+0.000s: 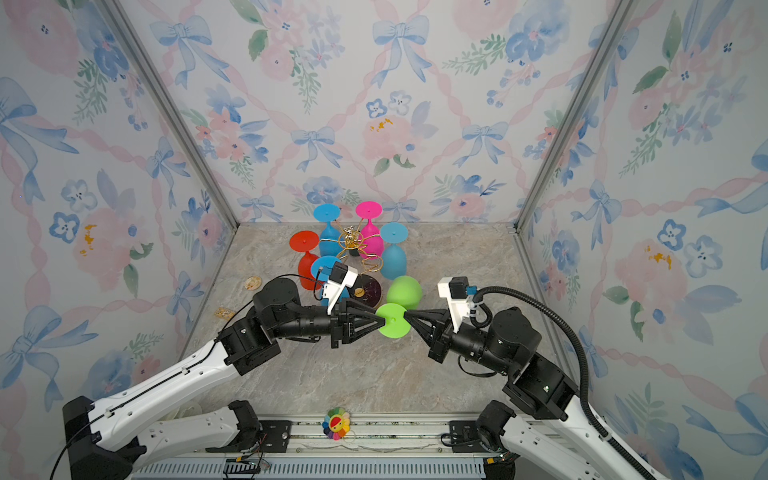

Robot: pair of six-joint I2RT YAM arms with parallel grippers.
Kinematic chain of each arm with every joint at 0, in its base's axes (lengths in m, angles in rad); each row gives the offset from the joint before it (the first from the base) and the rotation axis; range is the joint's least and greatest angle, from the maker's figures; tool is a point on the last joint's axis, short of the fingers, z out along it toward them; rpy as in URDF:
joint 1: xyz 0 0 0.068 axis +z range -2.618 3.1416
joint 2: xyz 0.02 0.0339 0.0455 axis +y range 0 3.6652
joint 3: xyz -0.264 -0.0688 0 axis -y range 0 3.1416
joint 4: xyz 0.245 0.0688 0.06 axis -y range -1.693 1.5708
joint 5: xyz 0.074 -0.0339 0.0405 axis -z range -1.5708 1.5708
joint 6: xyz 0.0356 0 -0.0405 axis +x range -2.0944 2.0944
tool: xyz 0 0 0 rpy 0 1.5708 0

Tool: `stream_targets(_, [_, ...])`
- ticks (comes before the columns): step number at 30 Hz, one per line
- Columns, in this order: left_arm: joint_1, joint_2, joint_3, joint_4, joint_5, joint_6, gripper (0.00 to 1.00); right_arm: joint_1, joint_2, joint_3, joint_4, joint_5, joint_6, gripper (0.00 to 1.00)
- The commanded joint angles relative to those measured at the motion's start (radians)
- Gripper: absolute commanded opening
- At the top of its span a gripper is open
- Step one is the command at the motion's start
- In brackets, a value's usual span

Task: Take the wine glass off the wine glass rack
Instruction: 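Grasp the glass foot with the left gripper, then open the right gripper, then carry the glass toward the robot with the left gripper while the right withdraws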

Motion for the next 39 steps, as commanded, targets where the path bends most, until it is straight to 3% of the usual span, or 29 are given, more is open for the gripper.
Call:
stream_targets(1, [-0.013, 0.004, -0.001, 0.035, 0.031, -0.005, 0.25, 0.016, -0.009, -0.013, 0.03, 0.006, -0.015, 0.0])
stream_targets(14, [-0.019, 0.005, -0.011, 0.056, 0.035, -0.01, 0.06, 0.019, -0.023, -0.013, 0.01, 0.017, -0.009, 0.02])
stream_targets(23, [-0.022, 0.011, -0.022, 0.078, 0.04, -0.015, 0.0, 0.022, -0.025, -0.007, -0.006, 0.02, -0.009, 0.07])
stream_targets(33, [-0.026, 0.002, -0.062, 0.079, 0.08, 0.048, 0.0, 0.022, -0.044, 0.066, -0.077, 0.053, 0.003, 0.4])
stream_targets(39, [-0.043, 0.004, -0.083, 0.025, 0.091, 0.162, 0.0, 0.022, -0.059, 0.145, -0.197, 0.175, 0.031, 0.62])
